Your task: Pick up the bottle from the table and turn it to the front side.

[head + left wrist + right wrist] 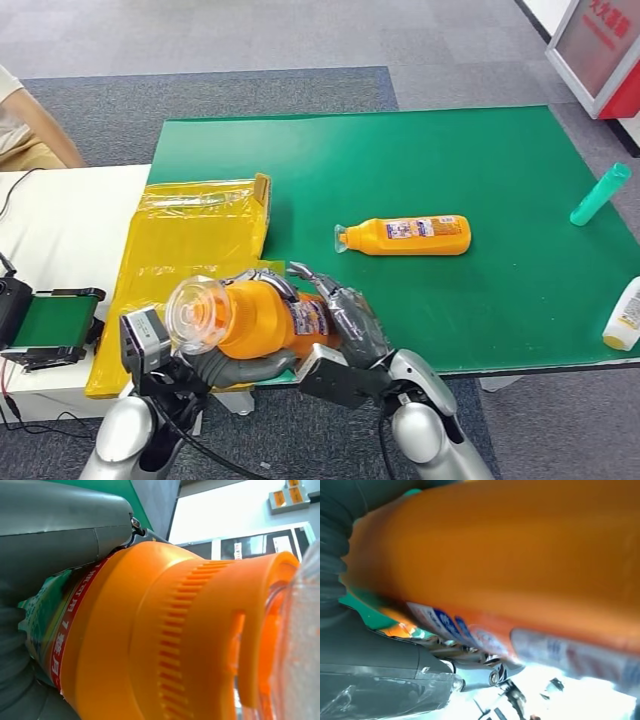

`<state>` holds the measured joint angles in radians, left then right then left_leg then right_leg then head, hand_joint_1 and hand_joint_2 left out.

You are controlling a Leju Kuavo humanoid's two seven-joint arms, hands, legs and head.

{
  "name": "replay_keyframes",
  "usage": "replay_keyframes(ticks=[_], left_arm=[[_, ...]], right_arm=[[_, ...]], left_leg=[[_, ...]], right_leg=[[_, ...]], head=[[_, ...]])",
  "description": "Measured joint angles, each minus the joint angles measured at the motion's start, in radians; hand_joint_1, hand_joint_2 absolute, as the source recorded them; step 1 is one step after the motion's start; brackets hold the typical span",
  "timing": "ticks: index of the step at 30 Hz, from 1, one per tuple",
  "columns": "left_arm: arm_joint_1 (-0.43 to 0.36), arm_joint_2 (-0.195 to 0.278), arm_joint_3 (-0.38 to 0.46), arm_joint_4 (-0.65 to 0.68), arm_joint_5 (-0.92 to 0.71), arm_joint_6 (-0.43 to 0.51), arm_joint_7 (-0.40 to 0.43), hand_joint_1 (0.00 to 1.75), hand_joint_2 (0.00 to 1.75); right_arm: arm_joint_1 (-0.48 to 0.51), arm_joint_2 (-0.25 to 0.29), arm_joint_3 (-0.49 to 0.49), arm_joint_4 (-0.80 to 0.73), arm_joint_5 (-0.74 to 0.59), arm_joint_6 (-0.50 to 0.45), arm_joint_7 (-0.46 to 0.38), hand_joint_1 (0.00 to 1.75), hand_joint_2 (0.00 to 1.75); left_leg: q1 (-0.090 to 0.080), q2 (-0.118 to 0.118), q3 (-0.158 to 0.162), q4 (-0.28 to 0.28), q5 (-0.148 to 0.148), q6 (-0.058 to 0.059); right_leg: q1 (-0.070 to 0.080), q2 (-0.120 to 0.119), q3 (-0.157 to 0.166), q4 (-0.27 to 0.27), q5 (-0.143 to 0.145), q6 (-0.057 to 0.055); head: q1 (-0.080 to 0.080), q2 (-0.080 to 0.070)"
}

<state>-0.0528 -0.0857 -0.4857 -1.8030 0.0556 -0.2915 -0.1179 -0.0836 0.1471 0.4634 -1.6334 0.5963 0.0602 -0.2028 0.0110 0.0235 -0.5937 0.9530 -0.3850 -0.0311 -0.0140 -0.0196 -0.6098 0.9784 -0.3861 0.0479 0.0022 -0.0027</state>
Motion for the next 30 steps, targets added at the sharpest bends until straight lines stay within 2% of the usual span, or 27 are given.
replay_keyframes(ticks=[7, 13, 18, 22, 30], left_arm=[[0.015, -0.037, 0.058, -0.043, -0.220, 0.103, -0.023, 1.75, 1.75], [0.034, -0.067, 0.124, -0.076, -0.334, 0.137, -0.031, 1.75, 1.75], [0.034, -0.090, 0.153, -0.096, -0.748, 0.268, -0.017, 1.75, 1.75], [0.007, -0.098, 0.154, -0.099, -1.073, 0.294, 0.047, 1.75, 1.75], [-0.039, -0.100, 0.169, -0.058, -1.311, 0.298, 0.080, 1.75, 1.75]], right_arm=[[0.011, 0.002, -0.080, -0.019, -0.149, 0.034, 0.020, 0.00, 1.75], [0.047, 0.004, -0.135, -0.053, -0.181, 0.046, 0.021, 0.00, 1.75], [0.102, 0.004, -0.192, -0.126, -0.194, 0.071, 0.031, 0.00, 1.75], [0.116, 0.005, -0.229, -0.178, -0.188, 0.100, 0.027, 0.00, 1.75], [0.117, 0.011, -0.241, -0.235, -0.176, 0.112, 0.023, 0.00, 1.75]], left_leg=[[0.000, 0.000, 0.000, 0.000, 0.000, 0.000], [0.000, 0.000, 0.000, 0.000, 0.000, 0.000], [0.000, 0.000, 0.000, 0.000, -0.001, 0.000], [-0.001, 0.000, 0.000, 0.000, 0.000, 0.001], [0.000, 0.000, 0.000, 0.000, 0.000, 0.000]], right_leg=[[0.000, 0.000, 0.000, 0.000, 0.000, 0.000], [0.000, 0.000, 0.000, 0.000, 0.000, 0.000], [0.000, 0.000, 0.000, 0.000, -0.001, 0.001], [-0.001, 0.000, 0.000, 0.000, 0.000, 0.001], [0.000, 0.000, 0.000, 0.000, 0.000, 0.000]], head=[[0.000, 0.000], [0.000, 0.000], [0.000, 0.000], [0.000, 0.000], [0.000, 0.000]])
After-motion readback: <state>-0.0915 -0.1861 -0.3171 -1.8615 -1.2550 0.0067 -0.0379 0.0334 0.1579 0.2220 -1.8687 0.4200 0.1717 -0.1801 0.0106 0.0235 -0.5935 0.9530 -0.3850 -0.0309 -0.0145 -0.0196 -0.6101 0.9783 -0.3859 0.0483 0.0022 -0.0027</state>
